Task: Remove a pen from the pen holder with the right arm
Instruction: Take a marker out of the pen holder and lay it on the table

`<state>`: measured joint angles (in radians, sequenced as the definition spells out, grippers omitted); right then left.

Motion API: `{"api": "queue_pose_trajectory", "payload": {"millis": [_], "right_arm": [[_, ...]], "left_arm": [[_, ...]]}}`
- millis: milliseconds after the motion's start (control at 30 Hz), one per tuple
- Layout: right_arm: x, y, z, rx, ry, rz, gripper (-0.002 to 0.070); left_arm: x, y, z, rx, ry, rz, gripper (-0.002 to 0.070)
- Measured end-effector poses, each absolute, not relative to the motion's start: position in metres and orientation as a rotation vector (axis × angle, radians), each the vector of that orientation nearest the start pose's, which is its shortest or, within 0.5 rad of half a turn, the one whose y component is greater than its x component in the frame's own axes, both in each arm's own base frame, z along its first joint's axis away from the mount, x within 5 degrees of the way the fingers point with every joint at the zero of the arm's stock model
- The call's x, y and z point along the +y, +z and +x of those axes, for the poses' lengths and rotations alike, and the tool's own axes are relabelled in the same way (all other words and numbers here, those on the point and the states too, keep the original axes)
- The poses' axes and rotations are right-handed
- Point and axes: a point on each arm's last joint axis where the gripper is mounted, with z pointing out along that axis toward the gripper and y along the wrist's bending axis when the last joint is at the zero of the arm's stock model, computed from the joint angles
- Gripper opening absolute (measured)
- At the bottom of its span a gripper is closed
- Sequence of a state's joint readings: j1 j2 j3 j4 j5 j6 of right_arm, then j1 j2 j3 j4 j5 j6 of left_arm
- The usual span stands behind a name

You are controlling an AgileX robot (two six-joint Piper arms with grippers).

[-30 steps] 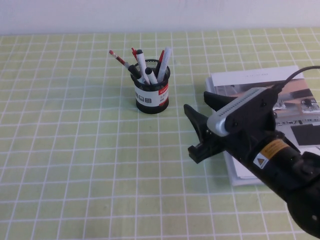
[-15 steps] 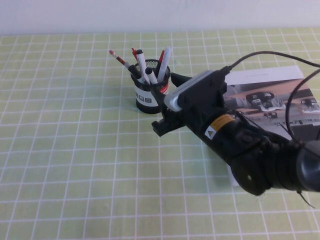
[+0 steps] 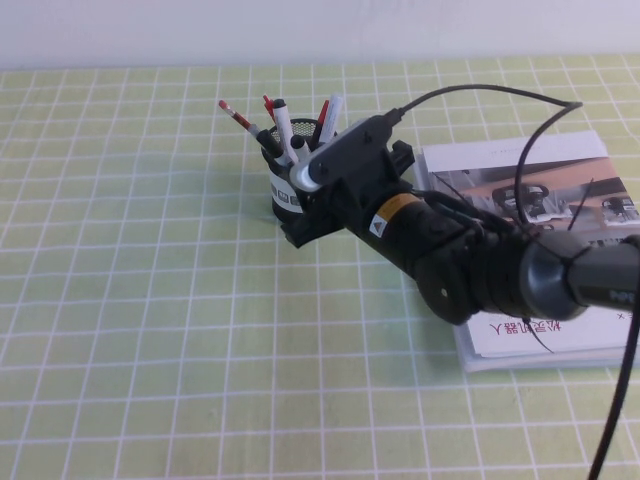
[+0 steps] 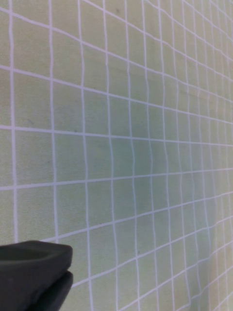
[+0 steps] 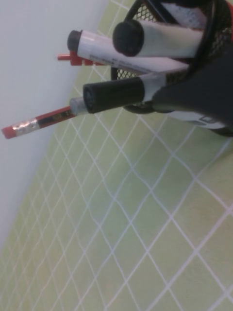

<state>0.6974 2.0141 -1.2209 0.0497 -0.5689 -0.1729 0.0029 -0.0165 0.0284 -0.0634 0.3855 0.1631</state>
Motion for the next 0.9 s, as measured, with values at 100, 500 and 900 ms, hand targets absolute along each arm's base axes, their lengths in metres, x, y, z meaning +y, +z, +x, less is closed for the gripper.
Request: {"api": "queue_pose_trajectory", "payload": {"millis": [100, 500, 900], "right_arm": [[0.292, 0.202, 0.354, 1.6, 0.387, -0.689, 0.032], [0.295, 0.204, 0.375, 1.6, 0.369, -0.673, 0.0291], [0.298, 0.201, 0.38, 1.58, 0.335, -0.71, 0.0244]], "left_arm": [[-0.002, 0.17, 0.052, 1.877, 0.051, 0.112, -0.0006], [-0.002, 0.17, 0.052, 1.877, 0.051, 0.112, -0.0006], [-0.002, 0.17, 0.052, 1.877, 0.051, 0.112, -0.0006]]}}
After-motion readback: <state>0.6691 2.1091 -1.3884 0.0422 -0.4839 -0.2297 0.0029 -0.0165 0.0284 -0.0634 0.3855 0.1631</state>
